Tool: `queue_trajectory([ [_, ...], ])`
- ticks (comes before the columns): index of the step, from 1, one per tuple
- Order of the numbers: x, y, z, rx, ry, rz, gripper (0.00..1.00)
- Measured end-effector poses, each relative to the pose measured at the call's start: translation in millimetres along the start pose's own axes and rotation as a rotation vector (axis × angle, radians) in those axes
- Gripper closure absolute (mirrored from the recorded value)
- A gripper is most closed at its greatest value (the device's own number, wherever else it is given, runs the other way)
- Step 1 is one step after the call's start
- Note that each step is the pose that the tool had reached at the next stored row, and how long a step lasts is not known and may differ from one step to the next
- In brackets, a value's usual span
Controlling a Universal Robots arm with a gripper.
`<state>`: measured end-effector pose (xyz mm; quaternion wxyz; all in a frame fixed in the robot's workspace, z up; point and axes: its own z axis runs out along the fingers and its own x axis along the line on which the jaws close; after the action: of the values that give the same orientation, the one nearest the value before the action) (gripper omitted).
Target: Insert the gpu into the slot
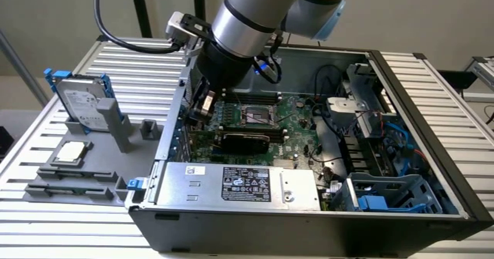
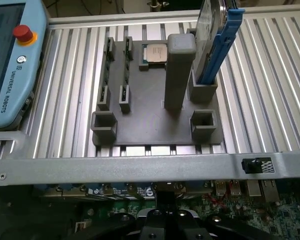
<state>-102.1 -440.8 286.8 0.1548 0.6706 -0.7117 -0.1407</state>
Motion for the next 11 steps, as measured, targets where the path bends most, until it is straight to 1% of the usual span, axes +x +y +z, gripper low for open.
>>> queue_trajectory([
  [7, -2.2, -0.2, -0.8, -0.0003, -0.001, 0.003, 0.89],
  [11, -3.4, 0.3, -1.7, -0.0004, -0.0035, 0.008, 0.89],
])
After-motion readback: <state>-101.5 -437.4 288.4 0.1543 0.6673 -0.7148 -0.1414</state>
